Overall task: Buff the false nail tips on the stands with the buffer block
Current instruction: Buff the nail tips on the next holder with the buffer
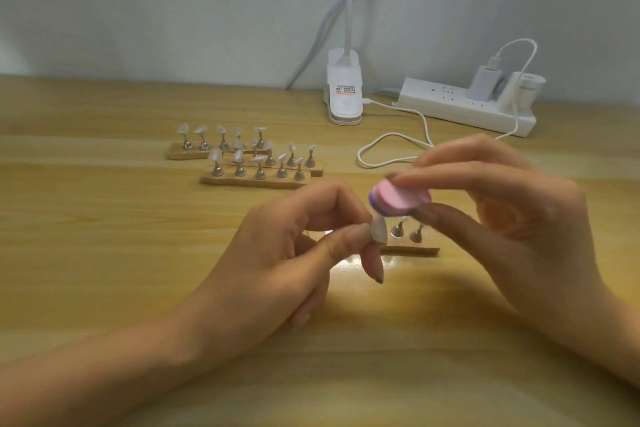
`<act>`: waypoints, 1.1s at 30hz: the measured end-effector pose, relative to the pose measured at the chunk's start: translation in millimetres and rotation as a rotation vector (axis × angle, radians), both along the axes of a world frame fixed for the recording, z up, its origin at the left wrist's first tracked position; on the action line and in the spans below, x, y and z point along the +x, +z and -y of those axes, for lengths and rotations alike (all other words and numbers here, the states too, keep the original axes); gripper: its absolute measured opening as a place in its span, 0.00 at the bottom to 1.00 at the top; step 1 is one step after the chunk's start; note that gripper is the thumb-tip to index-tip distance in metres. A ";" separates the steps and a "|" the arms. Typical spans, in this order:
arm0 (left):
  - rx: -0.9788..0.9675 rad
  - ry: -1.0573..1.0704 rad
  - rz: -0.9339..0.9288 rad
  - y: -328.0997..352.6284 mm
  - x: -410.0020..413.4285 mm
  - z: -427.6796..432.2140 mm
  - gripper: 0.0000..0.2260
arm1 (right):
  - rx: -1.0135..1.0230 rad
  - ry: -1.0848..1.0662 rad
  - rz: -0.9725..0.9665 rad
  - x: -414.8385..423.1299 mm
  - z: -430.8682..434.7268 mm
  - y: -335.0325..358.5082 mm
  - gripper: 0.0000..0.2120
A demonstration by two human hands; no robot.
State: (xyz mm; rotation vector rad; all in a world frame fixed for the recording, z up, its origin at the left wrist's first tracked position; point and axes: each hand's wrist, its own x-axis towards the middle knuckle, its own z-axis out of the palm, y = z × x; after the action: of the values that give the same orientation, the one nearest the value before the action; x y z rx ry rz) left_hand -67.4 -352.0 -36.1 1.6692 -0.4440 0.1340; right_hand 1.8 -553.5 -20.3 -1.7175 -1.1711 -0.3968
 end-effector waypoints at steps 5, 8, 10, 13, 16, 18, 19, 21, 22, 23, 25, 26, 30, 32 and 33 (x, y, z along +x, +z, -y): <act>-0.003 0.020 0.004 -0.5 1.3 -0.3 0.07 | -0.038 0.032 0.019 -2.5 -2.0 -1.0 0.10; 0.010 0.010 0.025 -1.2 -1.2 0.3 0.06 | 0.002 -0.012 -0.017 2.7 -2.0 -1.0 0.10; 0.020 -0.006 0.049 -1.1 -3.0 1.6 0.05 | 0.009 0.025 -0.032 2.7 -1.9 -1.6 0.10; 0.018 -0.007 0.051 -0.8 -2.2 1.0 0.05 | 0.047 0.024 -0.067 2.5 0.9 -0.3 0.11; 0.007 -0.015 0.040 0.0 0.0 0.4 0.05 | 0.036 0.048 -0.020 -1.3 -0.9 0.0 0.12; 0.010 -0.025 0.045 -0.4 -0.3 0.8 0.07 | -0.001 0.042 0.034 -2.0 -2.2 0.0 0.11; 0.009 -0.029 0.046 -0.6 -0.3 0.8 0.07 | -0.005 0.027 0.039 -1.1 -1.9 0.5 0.11; 0.013 -0.037 0.046 -0.7 -0.9 0.8 0.06 | 0.007 0.006 0.012 -2.3 -1.5 1.5 0.11; 0.016 -0.039 0.051 -0.7 -0.6 0.5 0.05 | 0.008 0.025 0.007 -4.1 -2.3 1.3 0.11; 0.017 -0.038 0.055 -0.6 -0.2 0.5 0.05 | 0.000 0.059 0.009 -5.7 -3.2 0.9 0.11; 0.012 -0.031 0.050 -0.9 0.3 0.5 0.05 | -0.015 0.082 0.008 -6.3 -3.9 -0.1 0.10; 0.011 -0.027 0.047 -0.9 0.7 0.5 0.06 | -0.005 0.060 0.002 -4.9 -3.6 -0.1 0.10; 0.010 -0.035 0.050 -0.3 -0.1 1.1 0.06 | 0.015 0.048 0.001 -2.2 -3.1 0.3 0.11; 0.010 -0.033 0.047 -0.5 0.6 1.4 0.06 | -0.006 0.050 0.014 -2.5 -3.0 -0.5 0.11; 0.008 -0.030 0.043 -0.8 0.9 1.1 0.07 | 0.001 0.038 0.000 -2.0 -3.1 -0.2 0.11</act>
State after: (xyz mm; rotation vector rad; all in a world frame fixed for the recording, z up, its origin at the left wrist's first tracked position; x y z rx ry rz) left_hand -66.5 -353.0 -36.9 1.6693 -0.5023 0.1466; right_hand -0.2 -550.4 -20.5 -1.6919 -1.2020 -0.3744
